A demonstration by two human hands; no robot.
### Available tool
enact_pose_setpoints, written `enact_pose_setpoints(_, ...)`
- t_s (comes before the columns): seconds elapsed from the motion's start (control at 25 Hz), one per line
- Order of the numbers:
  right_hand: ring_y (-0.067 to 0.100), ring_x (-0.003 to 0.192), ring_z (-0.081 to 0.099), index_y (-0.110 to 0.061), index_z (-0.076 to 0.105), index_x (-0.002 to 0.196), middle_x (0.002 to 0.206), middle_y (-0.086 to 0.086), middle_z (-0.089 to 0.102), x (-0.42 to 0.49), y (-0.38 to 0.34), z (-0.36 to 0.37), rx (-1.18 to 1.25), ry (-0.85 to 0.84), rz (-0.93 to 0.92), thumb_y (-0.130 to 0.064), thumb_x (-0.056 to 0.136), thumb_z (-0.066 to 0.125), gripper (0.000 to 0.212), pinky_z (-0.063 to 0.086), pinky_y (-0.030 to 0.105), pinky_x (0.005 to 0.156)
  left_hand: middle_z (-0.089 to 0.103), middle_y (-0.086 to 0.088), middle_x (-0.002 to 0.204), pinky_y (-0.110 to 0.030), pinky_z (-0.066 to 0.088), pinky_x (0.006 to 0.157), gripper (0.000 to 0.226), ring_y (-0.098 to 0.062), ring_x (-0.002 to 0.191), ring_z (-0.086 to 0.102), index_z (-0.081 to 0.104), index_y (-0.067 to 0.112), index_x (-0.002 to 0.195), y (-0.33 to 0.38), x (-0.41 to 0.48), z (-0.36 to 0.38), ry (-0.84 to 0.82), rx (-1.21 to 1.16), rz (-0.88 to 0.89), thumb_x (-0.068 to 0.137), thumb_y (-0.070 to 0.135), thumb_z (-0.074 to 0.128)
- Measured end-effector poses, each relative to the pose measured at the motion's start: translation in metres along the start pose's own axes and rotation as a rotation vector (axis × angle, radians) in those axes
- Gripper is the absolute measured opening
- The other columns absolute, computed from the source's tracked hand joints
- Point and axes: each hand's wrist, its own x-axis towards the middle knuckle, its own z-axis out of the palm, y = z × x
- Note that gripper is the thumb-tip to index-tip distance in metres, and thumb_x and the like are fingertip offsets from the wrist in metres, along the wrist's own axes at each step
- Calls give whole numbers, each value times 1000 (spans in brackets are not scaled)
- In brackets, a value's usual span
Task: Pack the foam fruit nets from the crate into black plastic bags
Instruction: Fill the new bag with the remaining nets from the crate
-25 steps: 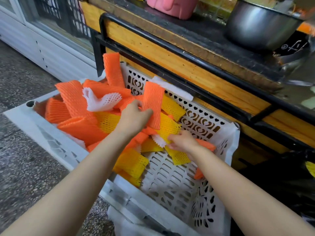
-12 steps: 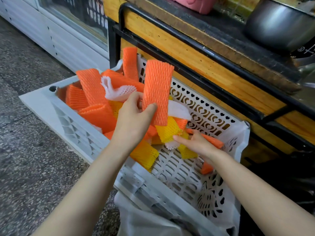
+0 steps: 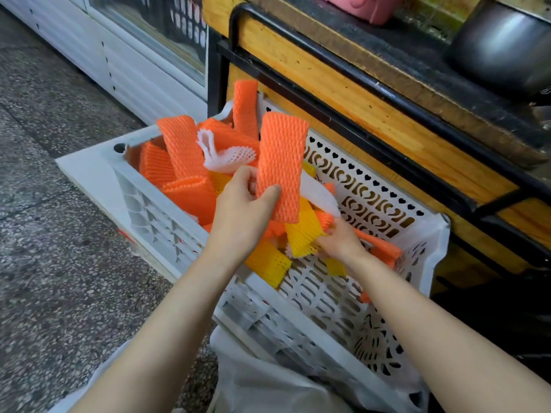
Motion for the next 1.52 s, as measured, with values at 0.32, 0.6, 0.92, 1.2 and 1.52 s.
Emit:
enact_pose_setpoints(0.32, 16, 96, 64, -17, 56, 116, 109, 0, 64, -64, -10, -46, 76, 29, -131, -10, 88, 61, 30, 55, 33, 81, 49, 7, 70, -9, 38, 49, 10, 0, 55, 49, 46, 14, 92, -3, -4, 2, -4, 126, 4, 89, 14, 55)
enact_pose_setpoints(0.6, -12, 101, 55, -38, 44, 124, 119, -16, 53, -119, -27, -65, 90, 28, -387, -5, 87, 63, 53, 51, 12, 74, 63, -8, 98, -33, 55, 77, 31, -22, 85, 64, 44, 5, 121, -8, -19, 33, -409, -175, -295, 95, 23, 46)
enact_pose_setpoints(0.92, 0, 110, 54, -34, 49, 125, 120, -7, 57, -126, -51, -56, 65, -155, -380, -18, 90, 54, 38, 47, 23, 91, 66, -7, 116, -48, 54, 85, 59, -27, 100, 67, 50, 19, 127, -13, -18, 35, -427, -402, -200, 80, 51, 63)
enact_pose_setpoints(1.2, 6, 104, 61, -22, 41, 131, 120, -8, 56, -120, -58, -48, 179, -22, -270, -51, 65, 66, 76, 53, 33, 90, 60, 12, 116, -21, 51, 87, 35, -3, 106, 58, 45, 27, 128, -4, -25, 35, -414, -315, 16, 93, 28, 52)
enact_pose_setpoints(1.52, 13, 100, 67, -29, 52, 114, 108, 0, 70, -120, -62, -62, 406, -44, -316, -17, 89, 58, 28, 53, 34, 89, 62, -3, 119, -48, 50, 93, 27, -22, 105, 63, 47, 24, 125, -6, -19, 27, -266, -430, -117, 97, 23, 48)
